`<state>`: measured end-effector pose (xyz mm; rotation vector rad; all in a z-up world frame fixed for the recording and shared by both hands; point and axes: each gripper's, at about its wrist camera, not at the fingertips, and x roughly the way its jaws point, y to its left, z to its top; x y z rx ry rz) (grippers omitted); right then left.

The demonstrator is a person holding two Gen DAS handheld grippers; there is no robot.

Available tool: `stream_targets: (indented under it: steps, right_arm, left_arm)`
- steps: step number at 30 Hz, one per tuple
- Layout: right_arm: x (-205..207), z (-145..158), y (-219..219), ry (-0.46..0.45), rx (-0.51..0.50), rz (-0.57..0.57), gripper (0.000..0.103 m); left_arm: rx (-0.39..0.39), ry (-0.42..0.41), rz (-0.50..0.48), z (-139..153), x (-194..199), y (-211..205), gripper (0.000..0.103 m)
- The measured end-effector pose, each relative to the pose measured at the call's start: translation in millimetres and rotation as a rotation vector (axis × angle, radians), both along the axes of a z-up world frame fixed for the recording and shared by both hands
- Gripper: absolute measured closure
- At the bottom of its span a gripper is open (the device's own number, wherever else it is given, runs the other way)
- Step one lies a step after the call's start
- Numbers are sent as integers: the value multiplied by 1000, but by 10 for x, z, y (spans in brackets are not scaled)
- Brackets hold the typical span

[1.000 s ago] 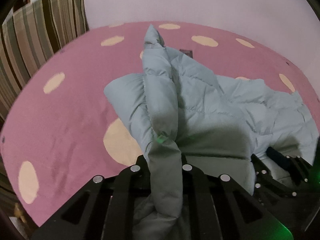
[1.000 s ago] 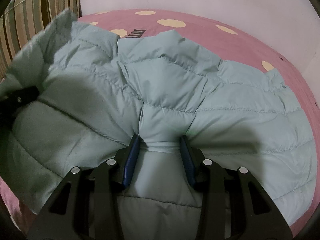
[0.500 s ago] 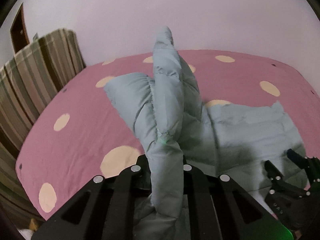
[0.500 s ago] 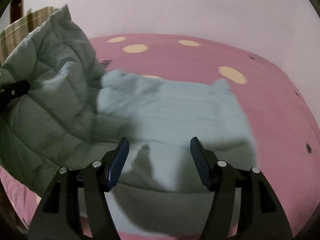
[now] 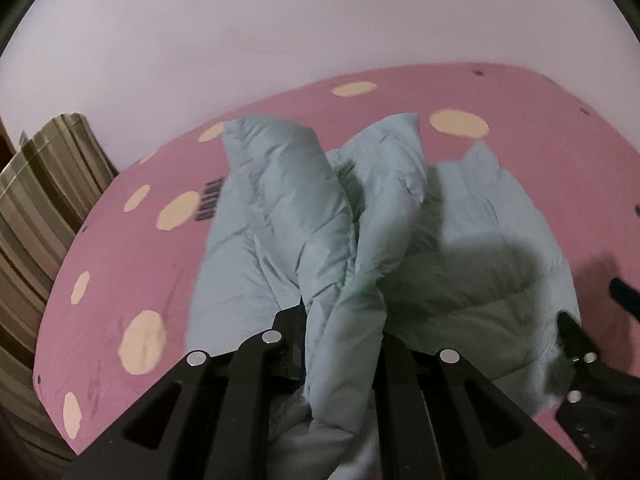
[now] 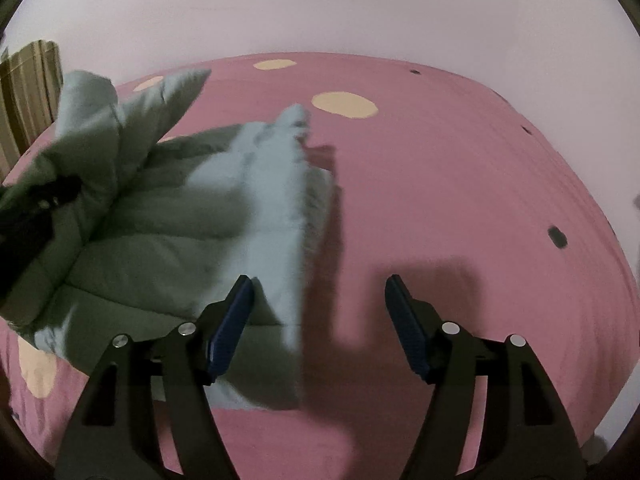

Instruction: Fold large clothes

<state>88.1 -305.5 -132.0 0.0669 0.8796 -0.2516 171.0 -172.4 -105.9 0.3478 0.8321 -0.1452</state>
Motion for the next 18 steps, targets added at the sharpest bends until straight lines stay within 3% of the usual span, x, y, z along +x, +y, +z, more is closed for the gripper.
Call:
stream_targets:
  steps: [6, 10, 13, 15, 18]
  right_arm:
    - [-36, -82, -174, 11, 9, -37, 34]
    - [-32, -81, -234, 7, 18, -49, 34]
    - [-63, -64, -257, 1, 23, -58, 34]
    - [-105, -30, -260, -4, 26, -61, 34]
    - [-77, 25, -288, -14, 16, -62, 34]
  left_arm:
    - [93, -6, -51, -334, -86, -336, 92]
    - [113, -23, -73, -370, -142, -394, 88]
    - [77, -23, -87, -292, -191, -382, 74]
    - [32, -30, -106, -196, -293, -384, 56]
    - [-3, -71, -132, -33, -458, -358, 44]
